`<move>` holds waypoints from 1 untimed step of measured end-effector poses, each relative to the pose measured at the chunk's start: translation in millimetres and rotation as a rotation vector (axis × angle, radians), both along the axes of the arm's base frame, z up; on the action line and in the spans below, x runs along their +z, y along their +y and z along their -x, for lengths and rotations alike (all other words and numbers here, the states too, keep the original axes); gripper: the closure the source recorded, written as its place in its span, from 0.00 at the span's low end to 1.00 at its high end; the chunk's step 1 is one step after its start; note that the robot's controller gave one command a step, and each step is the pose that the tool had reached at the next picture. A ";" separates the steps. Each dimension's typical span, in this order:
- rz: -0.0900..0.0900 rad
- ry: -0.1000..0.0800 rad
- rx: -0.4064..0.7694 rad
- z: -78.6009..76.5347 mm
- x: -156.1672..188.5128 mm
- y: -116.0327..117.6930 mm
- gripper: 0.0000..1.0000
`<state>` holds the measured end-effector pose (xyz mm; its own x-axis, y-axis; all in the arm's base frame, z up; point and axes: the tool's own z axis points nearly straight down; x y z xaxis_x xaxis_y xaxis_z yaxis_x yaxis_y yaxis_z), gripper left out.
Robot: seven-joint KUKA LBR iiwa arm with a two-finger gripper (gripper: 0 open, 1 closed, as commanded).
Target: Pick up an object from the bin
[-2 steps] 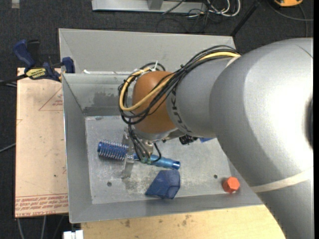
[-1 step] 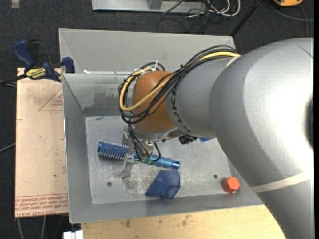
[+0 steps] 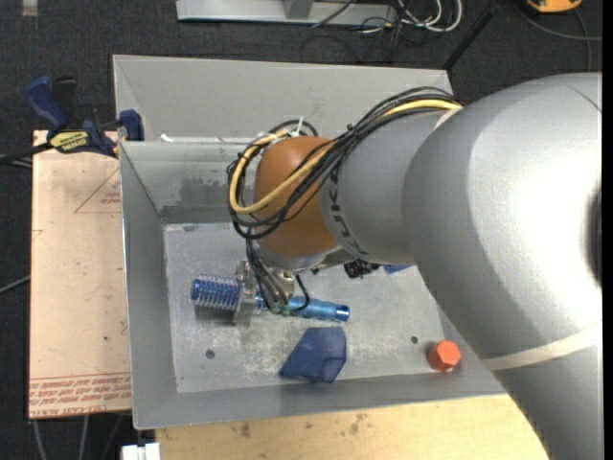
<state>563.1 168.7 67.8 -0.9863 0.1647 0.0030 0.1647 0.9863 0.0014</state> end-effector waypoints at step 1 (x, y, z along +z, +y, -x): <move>0.000 -0.004 0.000 0.0 20.3 0.1 1.00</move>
Offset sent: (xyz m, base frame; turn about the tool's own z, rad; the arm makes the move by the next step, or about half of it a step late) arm -0.0001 0.0000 0.0201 0.0000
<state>563.1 168.8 88.1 -0.9864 0.1642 -0.0008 0.1642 0.9864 0.0018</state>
